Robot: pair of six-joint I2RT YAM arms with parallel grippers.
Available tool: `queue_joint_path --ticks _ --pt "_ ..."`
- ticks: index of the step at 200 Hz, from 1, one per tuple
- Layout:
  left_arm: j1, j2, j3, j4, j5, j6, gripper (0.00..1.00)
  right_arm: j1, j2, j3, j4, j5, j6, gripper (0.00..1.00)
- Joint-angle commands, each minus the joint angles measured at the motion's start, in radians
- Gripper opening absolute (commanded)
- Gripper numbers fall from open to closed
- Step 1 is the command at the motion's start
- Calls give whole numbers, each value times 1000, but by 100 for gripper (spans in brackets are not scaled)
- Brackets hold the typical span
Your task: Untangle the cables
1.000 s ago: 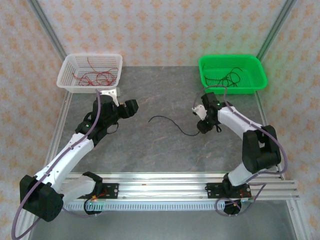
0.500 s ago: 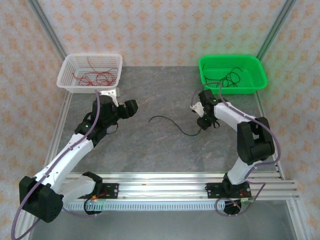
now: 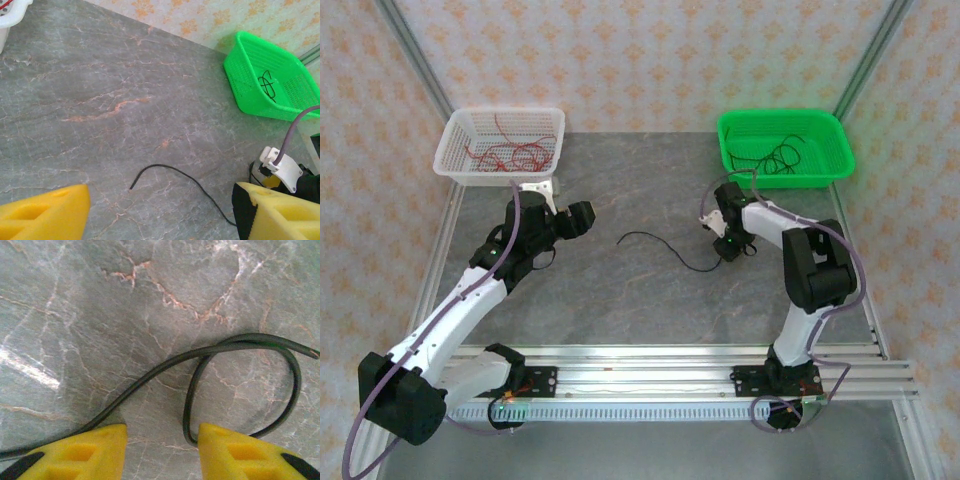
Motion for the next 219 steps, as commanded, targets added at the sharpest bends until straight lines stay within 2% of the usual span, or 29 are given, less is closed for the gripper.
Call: queue_joint_path --ticks 1,10,64,92,123,149,194,219 --pt "-6 1 42 -34 -29 -3 76 -30 51 28 15 10 -17 38" --pt "-6 1 43 -39 -32 -4 76 -35 67 35 14 -1 -21 36" --pt "-7 -4 26 -41 -39 -26 75 -38 123 48 -5 -67 -37 0" --pt "-7 -4 7 -39 -48 -35 74 -30 43 55 -42 -121 -40 0" --pt "-7 -5 -15 -35 -50 -45 73 7 -99 68 -144 -206 -45 0" --pt "-8 -7 -19 -30 -44 -49 72 47 -158 81 -251 -246 -24 0" --pt "-17 -28 -11 -42 -22 -29 71 119 -214 175 -410 -532 -33 0" --pt "-71 -41 11 -46 20 25 70 150 -255 253 -431 -673 -33 0"
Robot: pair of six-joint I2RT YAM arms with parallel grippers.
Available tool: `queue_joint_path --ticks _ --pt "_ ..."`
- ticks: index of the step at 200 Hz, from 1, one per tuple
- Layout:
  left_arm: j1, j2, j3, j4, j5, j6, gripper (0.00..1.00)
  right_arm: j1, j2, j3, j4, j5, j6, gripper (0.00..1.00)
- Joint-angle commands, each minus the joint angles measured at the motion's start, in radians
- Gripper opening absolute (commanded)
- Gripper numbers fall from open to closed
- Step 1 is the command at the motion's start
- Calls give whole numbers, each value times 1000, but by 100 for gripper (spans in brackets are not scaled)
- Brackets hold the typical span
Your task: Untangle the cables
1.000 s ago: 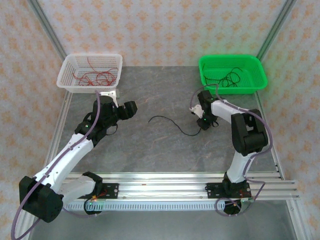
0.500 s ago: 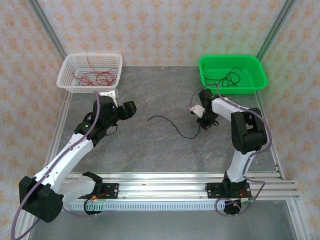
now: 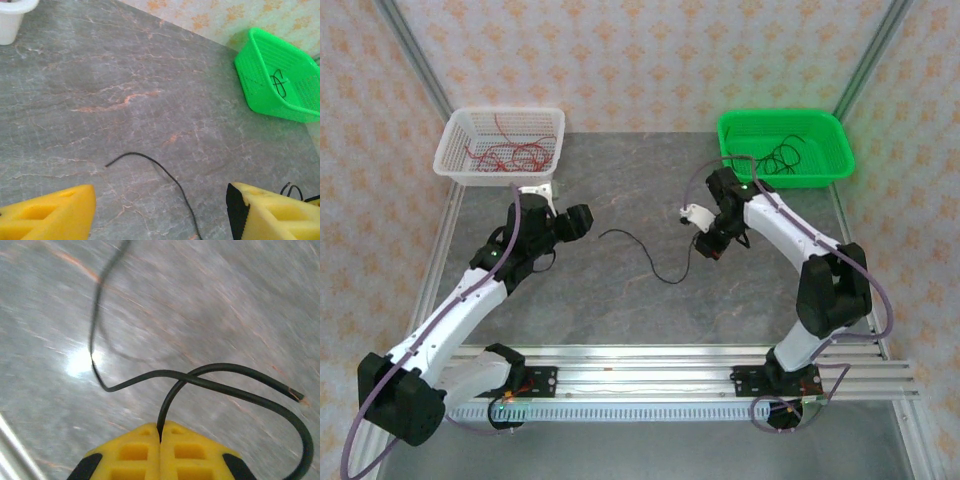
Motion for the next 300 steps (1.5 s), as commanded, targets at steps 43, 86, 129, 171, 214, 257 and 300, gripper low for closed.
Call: queue_joint_path --ticks 43,86,129,171,214,257,300 --pt "-301 -23 50 21 -12 137 70 27 -176 55 36 -180 149 0" --pt "-571 30 23 171 -102 266 72 27 -319 -79 234 -245 299 0" --pt "-655 194 79 195 -331 349 76 27 -414 -127 314 -302 365 0" --pt "-647 272 101 273 -530 393 76 27 -440 -151 297 -296 356 0" --pt "-531 348 144 330 -547 398 69 27 -487 -186 264 -356 300 0" --pt "-395 419 221 352 -473 461 67 27 -539 -229 231 -477 215 0" --pt "-373 494 243 392 -343 468 67 27 -611 -238 411 -516 350 0"
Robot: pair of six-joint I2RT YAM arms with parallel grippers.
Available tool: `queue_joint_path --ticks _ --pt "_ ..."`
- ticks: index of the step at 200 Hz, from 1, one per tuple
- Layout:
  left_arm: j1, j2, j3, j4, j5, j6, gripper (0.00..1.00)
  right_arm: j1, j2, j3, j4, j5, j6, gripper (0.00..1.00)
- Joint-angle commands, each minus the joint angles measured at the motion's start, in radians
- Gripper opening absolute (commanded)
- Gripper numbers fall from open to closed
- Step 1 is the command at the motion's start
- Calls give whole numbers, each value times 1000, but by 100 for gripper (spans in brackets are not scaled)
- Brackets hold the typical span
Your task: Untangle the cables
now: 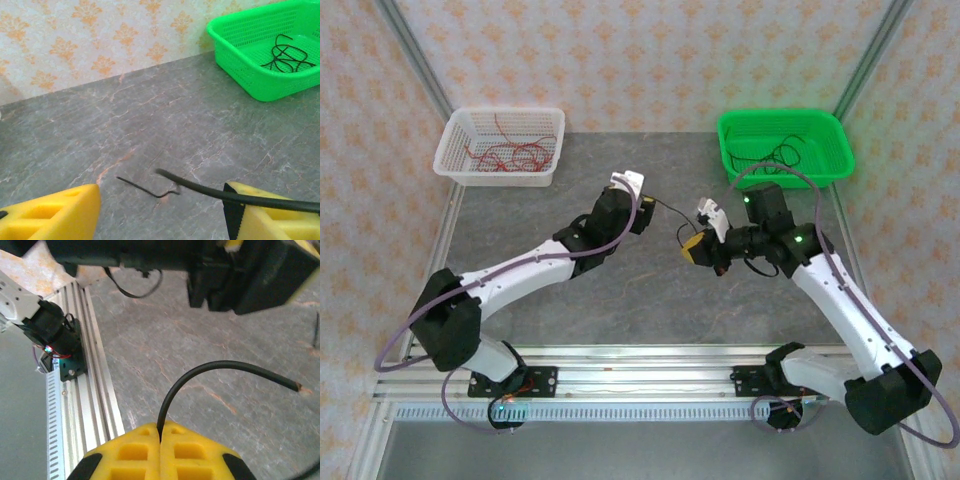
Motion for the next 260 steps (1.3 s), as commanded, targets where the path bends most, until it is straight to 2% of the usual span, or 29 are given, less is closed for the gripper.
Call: queue_joint_path --ticks 1,28,53,96,133,182,260 --pt "-2 38 18 54 100 19 67 -2 -50 -1 140 -49 87 0" --pt "-4 60 -29 110 163 -24 66 -2 -70 14 309 33 264 0" --pt "-4 53 -93 159 196 -52 66 -2 -77 50 394 143 376 0" --pt "-4 38 -154 177 201 -68 65 -2 -101 101 505 320 509 0" --pt "-6 12 -207 206 217 -94 65 -2 -112 146 582 470 564 0" --pt "-14 -67 -259 202 232 -131 66 -2 -93 244 639 643 560 0" --pt "-32 -390 -325 111 202 -152 84 -15 17 583 560 936 345 0"
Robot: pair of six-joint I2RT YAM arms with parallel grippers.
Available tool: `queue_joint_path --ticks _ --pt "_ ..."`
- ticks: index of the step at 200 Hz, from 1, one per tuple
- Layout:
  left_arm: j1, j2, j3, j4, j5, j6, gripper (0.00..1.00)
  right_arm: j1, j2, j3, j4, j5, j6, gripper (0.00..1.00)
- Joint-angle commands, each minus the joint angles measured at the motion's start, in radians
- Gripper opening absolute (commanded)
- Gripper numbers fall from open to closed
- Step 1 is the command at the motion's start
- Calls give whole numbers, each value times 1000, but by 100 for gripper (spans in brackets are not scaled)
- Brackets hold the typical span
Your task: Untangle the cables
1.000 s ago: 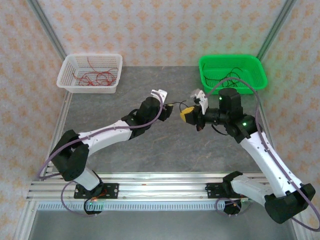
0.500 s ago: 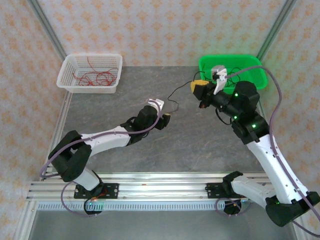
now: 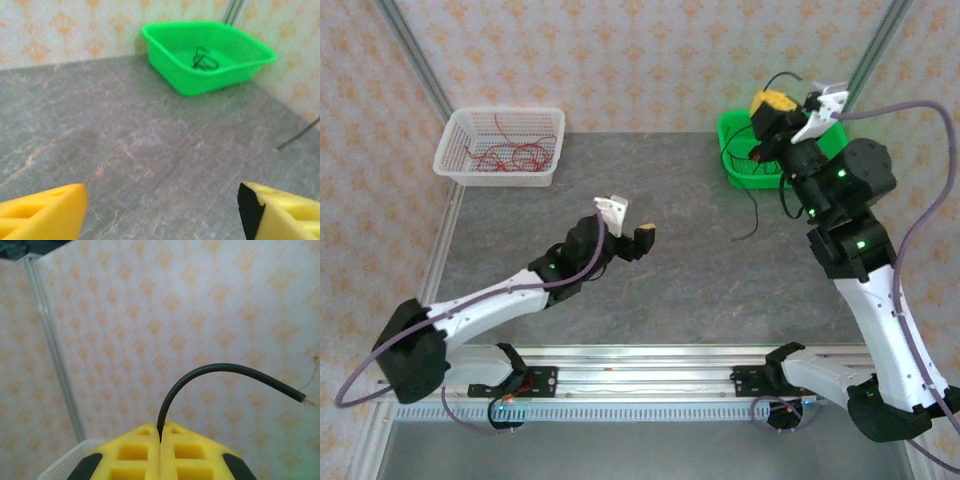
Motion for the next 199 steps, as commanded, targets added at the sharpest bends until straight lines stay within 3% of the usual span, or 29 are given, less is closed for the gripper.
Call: queue_joint_path --ticks 1,40,90,139,199 --pt "-3 -105 -36 -21 -18 -15 85 -13 33 108 -10 133 -105 0" --pt "2 -301 -141 43 -58 -51 99 -71 114 238 -17 162 -199 0" --pt "6 -432 -162 -11 -93 -72 99 -253 387 465 7 49 -212 0" --pt "6 -463 -154 -42 -98 -88 99 -354 671 741 -37 -1 -193 0" --pt "5 -510 -154 -84 -122 -96 99 -445 847 788 1 -50 -152 0"
